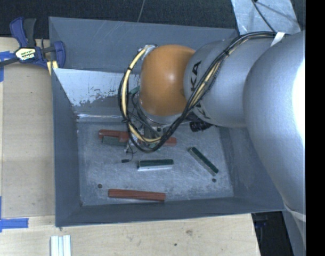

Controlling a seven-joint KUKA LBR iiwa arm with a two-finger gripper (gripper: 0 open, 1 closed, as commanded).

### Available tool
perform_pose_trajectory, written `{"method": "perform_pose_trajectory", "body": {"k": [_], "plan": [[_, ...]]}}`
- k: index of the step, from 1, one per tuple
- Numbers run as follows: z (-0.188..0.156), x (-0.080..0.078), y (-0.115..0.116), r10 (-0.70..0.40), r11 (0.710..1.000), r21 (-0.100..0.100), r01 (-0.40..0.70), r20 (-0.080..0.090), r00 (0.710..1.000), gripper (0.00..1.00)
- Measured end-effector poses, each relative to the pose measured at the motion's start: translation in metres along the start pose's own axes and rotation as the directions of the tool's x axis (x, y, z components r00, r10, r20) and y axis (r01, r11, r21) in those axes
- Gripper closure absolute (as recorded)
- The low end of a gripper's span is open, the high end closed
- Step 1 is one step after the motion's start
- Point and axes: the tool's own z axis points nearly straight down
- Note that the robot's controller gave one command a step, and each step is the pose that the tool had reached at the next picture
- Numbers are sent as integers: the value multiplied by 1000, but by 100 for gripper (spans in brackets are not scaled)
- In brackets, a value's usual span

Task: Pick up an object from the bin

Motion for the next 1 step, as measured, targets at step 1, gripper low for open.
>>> {"method": "perform_pose_trajectory", "body": {"k": [1], "plan": [[-21,-1,0,0,1000,-1,0,2,1000,100]]}}
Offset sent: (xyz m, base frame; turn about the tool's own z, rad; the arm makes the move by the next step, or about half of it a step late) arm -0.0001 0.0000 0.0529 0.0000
